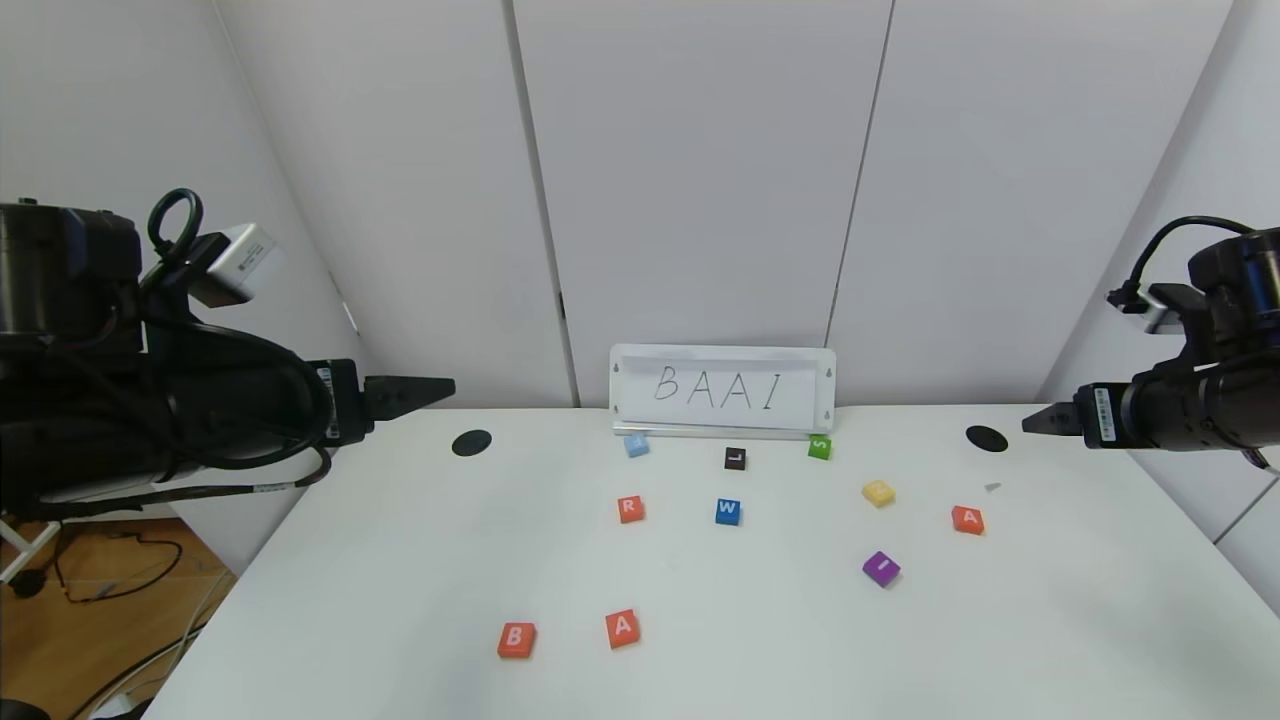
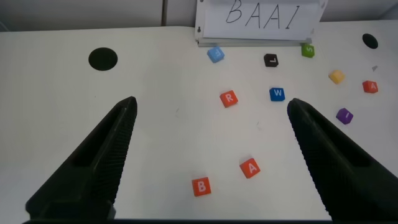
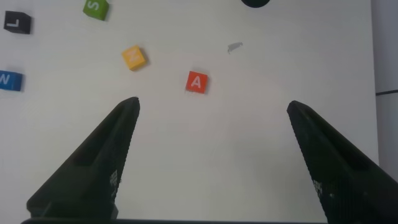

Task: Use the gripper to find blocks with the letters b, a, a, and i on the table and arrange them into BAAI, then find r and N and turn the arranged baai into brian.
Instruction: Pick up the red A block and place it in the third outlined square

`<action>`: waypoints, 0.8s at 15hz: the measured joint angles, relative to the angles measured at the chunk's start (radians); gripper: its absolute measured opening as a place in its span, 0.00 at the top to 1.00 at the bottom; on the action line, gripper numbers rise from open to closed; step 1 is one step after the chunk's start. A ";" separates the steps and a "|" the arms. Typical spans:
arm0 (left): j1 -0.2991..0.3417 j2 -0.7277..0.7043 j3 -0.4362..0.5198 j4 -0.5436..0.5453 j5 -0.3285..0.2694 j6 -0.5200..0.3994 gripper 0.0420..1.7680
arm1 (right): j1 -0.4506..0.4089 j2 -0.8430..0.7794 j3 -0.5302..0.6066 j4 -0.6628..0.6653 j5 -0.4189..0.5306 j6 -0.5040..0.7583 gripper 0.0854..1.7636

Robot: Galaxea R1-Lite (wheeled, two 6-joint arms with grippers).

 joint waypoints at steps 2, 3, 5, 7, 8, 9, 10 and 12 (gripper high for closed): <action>0.001 0.003 0.003 0.000 -0.001 0.004 0.03 | 0.006 0.026 -0.002 -0.003 -0.048 0.001 0.03; 0.002 0.004 0.004 0.000 -0.001 0.004 0.03 | 0.011 0.045 -0.008 -0.013 -0.062 0.007 0.03; 0.002 0.004 0.005 0.000 -0.001 0.004 0.03 | 0.021 0.084 -0.023 -0.037 -0.076 0.044 0.03; 0.002 0.003 0.007 0.000 -0.001 0.005 0.03 | 0.031 0.129 -0.041 -0.046 -0.095 0.075 0.03; 0.002 0.003 0.009 0.000 -0.001 0.012 0.03 | 0.034 0.153 -0.050 -0.045 -0.106 0.087 0.03; 0.002 0.003 0.011 0.001 -0.001 0.017 0.03 | 0.036 0.179 -0.062 -0.046 -0.110 0.105 0.03; 0.002 0.003 0.011 0.001 -0.001 0.017 0.03 | 0.037 0.198 -0.071 -0.046 -0.112 0.121 0.03; 0.002 0.004 0.012 0.000 -0.001 0.019 0.03 | 0.038 0.246 -0.090 -0.047 -0.113 0.137 0.03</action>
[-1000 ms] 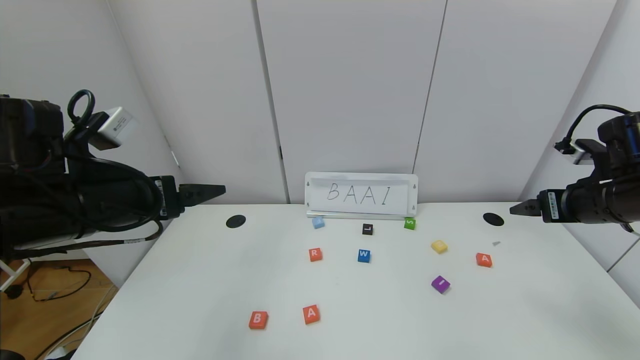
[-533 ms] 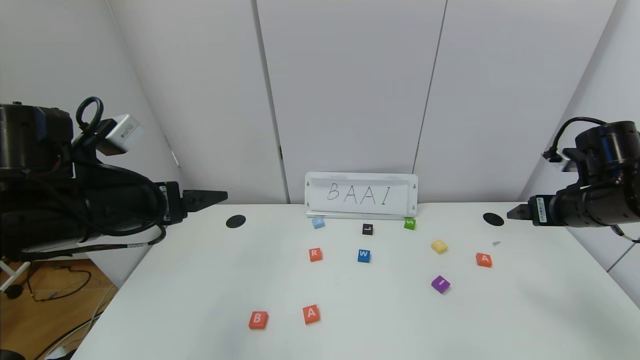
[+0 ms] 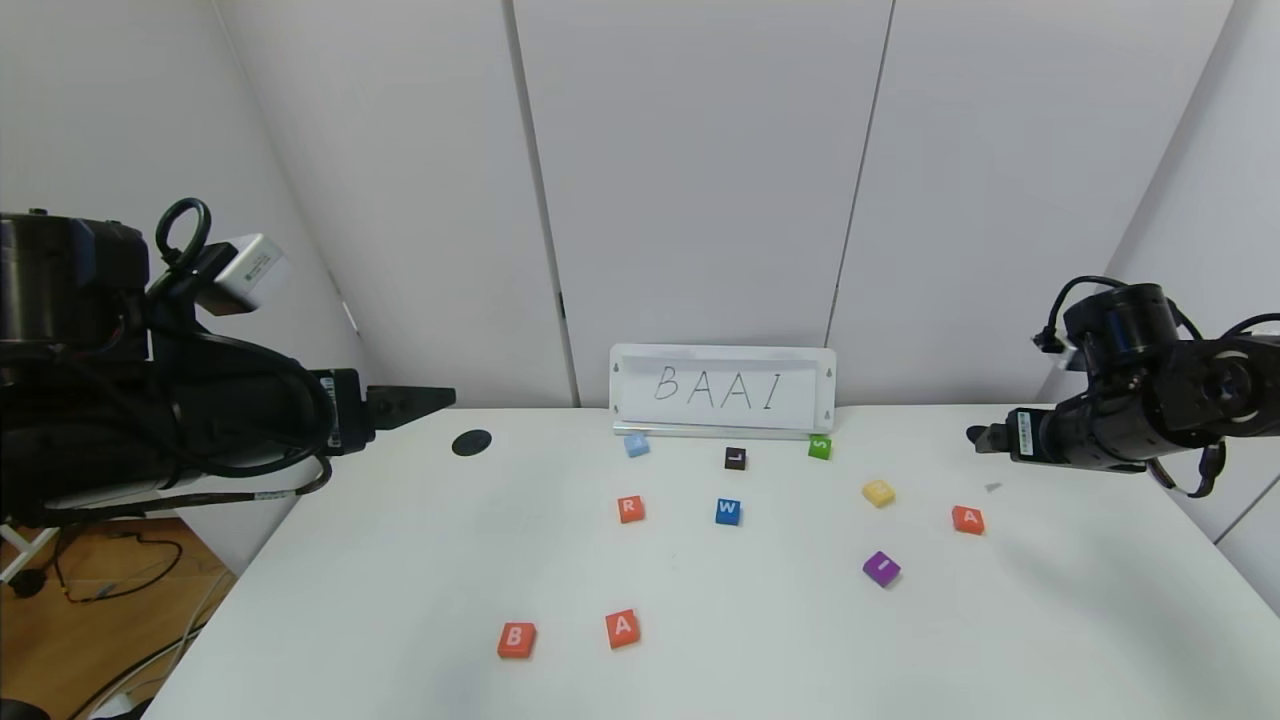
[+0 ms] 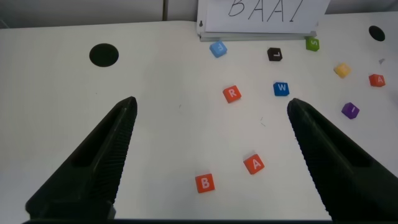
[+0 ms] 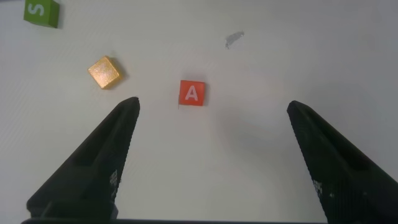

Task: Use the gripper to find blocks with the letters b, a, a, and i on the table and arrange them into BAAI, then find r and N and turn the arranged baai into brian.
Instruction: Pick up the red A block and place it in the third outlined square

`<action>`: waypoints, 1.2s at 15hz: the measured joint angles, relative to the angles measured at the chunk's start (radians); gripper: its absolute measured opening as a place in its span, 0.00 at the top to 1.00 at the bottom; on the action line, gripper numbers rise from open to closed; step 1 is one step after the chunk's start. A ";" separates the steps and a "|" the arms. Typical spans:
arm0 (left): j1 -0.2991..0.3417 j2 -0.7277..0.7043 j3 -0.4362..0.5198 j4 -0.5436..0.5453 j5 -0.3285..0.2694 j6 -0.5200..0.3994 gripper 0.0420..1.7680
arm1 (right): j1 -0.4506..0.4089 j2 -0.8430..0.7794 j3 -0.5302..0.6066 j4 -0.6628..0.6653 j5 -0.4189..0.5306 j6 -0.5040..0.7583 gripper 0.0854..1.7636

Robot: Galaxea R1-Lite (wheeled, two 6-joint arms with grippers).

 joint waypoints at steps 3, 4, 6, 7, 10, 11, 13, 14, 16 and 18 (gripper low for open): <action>0.000 0.000 0.000 0.001 0.000 0.000 0.03 | 0.001 0.069 -0.026 -0.010 -0.001 0.011 0.03; 0.000 0.000 0.000 0.000 0.000 0.000 0.03 | 0.001 0.096 -0.038 -0.023 0.000 0.023 0.03; 0.000 0.000 0.000 0.000 0.000 0.000 0.03 | 0.001 0.144 -0.053 -0.039 0.001 0.031 0.03; 0.000 0.000 0.000 0.000 0.000 0.000 0.03 | 0.001 0.159 -0.055 -0.042 0.001 0.032 0.03; 0.000 0.001 0.000 0.000 -0.002 0.000 0.03 | 0.003 0.203 -0.061 -0.047 0.003 0.044 0.03; 0.000 0.001 0.000 0.001 -0.002 0.000 0.03 | 0.005 0.214 -0.062 -0.046 0.003 0.045 0.03; 0.000 0.002 0.000 0.002 -0.002 0.000 0.03 | 0.007 0.231 -0.063 -0.048 0.003 0.045 0.03; 0.000 0.003 0.000 0.001 -0.002 0.000 0.03 | 0.009 0.240 -0.063 -0.053 0.003 0.046 0.03; 0.000 0.004 0.000 0.001 -0.002 0.000 0.03 | 0.011 0.258 -0.061 -0.071 0.004 0.052 0.03; 0.000 0.005 0.000 0.002 -0.002 0.000 0.03 | 0.011 0.274 -0.061 -0.076 0.004 0.060 0.03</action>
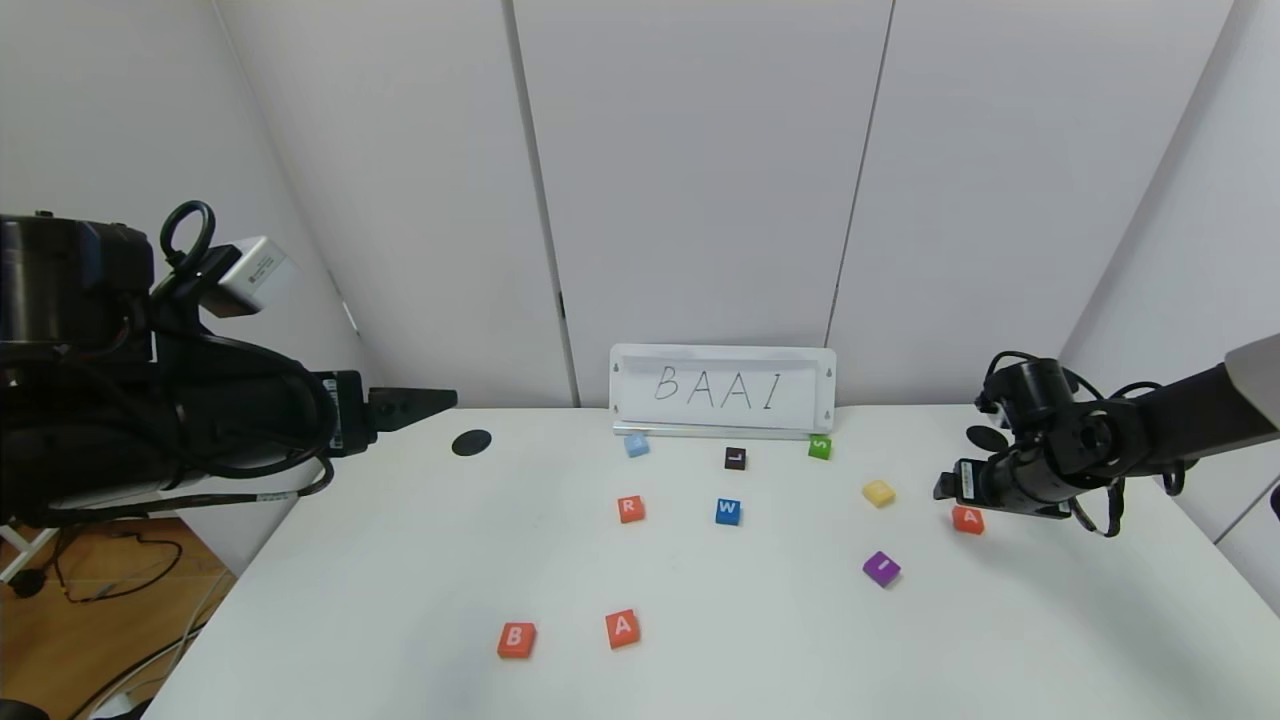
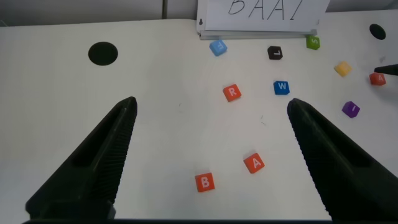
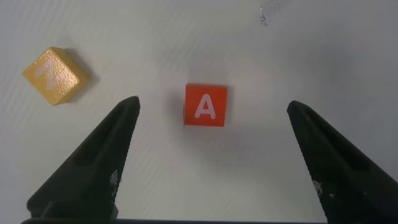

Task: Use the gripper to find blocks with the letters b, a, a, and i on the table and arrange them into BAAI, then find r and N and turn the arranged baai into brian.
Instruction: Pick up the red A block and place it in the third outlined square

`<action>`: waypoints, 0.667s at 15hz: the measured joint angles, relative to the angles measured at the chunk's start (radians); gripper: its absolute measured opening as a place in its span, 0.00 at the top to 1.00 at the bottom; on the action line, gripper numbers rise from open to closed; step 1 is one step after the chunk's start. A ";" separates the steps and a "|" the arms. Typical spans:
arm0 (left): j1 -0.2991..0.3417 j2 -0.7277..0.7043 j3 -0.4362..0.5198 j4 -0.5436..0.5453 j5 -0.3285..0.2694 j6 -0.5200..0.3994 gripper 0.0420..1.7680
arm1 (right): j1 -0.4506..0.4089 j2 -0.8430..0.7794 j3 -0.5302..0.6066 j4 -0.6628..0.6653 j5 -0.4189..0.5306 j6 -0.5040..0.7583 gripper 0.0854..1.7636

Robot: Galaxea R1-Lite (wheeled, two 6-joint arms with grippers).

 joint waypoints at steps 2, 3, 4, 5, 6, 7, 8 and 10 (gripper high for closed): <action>0.000 0.002 0.000 -0.001 0.000 0.000 0.03 | -0.001 0.014 0.001 -0.002 -0.001 0.002 0.03; 0.000 0.003 0.000 -0.001 0.000 0.000 0.03 | -0.001 0.019 0.001 -0.002 -0.001 0.003 0.03; 0.001 0.004 0.000 -0.001 0.000 0.000 0.03 | -0.001 0.023 0.001 -0.002 -0.002 0.006 0.03; 0.001 0.004 0.000 -0.001 0.000 0.000 0.03 | -0.002 0.026 0.002 -0.002 -0.002 0.008 0.03; 0.001 0.005 0.000 -0.001 0.000 0.000 0.03 | -0.002 0.028 0.002 -0.002 -0.002 0.009 0.03; 0.001 0.005 0.000 -0.001 0.000 0.000 0.03 | -0.003 0.030 0.002 -0.003 -0.003 0.009 0.03; 0.001 0.005 0.000 -0.001 0.000 0.000 0.03 | -0.003 0.033 0.001 -0.003 -0.003 0.010 0.03; 0.001 0.005 0.000 -0.003 0.000 0.000 0.03 | -0.004 0.041 0.000 -0.004 -0.003 0.013 0.03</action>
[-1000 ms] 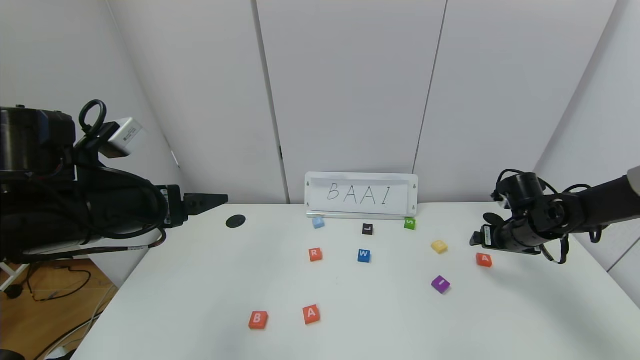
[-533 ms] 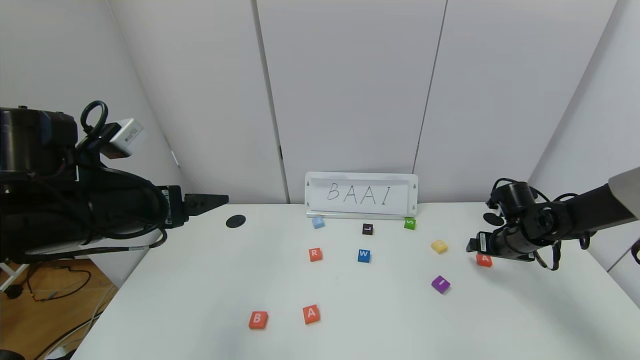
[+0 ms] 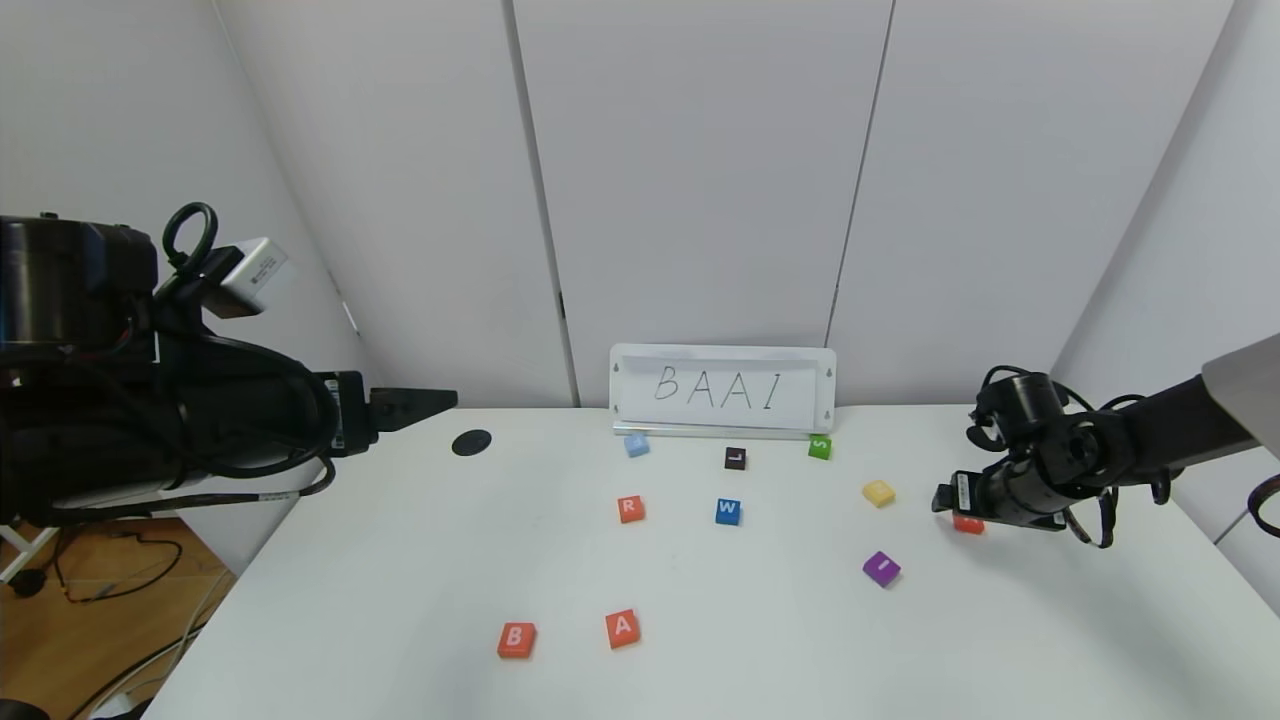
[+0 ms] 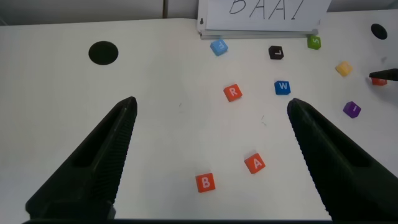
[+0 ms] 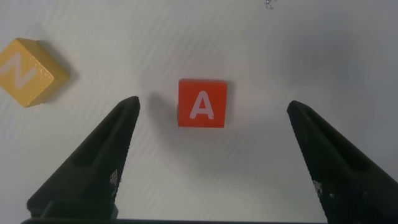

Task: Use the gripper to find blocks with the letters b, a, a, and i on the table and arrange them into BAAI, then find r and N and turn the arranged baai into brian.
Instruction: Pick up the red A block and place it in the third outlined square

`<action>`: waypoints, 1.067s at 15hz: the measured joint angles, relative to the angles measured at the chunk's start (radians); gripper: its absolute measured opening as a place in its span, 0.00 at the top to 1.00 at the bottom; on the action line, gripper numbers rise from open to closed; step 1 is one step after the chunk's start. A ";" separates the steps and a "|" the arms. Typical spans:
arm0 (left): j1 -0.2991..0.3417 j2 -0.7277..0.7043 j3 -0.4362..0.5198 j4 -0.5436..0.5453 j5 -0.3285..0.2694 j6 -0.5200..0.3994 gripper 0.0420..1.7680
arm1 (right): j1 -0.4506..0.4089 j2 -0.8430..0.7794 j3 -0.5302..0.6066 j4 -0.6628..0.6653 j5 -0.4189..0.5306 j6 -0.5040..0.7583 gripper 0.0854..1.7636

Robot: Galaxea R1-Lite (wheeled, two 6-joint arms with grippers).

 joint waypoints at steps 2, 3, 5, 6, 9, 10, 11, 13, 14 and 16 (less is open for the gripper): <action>0.000 0.000 0.000 0.000 0.000 0.001 0.03 | -0.002 0.007 0.000 -0.001 0.000 0.000 0.03; 0.000 0.000 0.000 0.000 0.000 0.001 0.03 | -0.003 0.009 -0.001 -0.002 0.000 0.000 0.03; 0.000 0.000 0.000 0.000 0.000 0.001 0.03 | -0.003 0.013 -0.002 -0.011 0.000 0.000 0.03; 0.000 0.000 0.000 0.000 0.000 0.001 0.03 | -0.003 0.015 -0.002 -0.017 0.000 0.001 0.03; 0.000 0.000 0.000 0.000 0.000 0.001 0.03 | -0.004 0.020 -0.002 -0.025 0.001 0.013 0.03; 0.000 0.000 0.000 0.000 0.000 0.001 0.03 | -0.004 0.021 -0.002 -0.024 0.000 0.013 0.03; 0.000 0.000 0.000 0.000 0.000 0.001 0.03 | -0.004 0.022 -0.002 -0.024 0.001 0.014 0.03; 0.000 0.000 0.000 0.000 0.000 0.001 0.03 | -0.006 0.023 -0.002 -0.024 0.001 0.014 0.03; 0.000 0.000 0.000 0.000 0.000 0.001 0.03 | -0.006 0.024 -0.002 -0.024 0.000 0.013 0.03; 0.000 0.000 0.000 0.000 0.000 0.001 0.03 | -0.006 0.024 -0.002 -0.025 0.000 0.013 0.03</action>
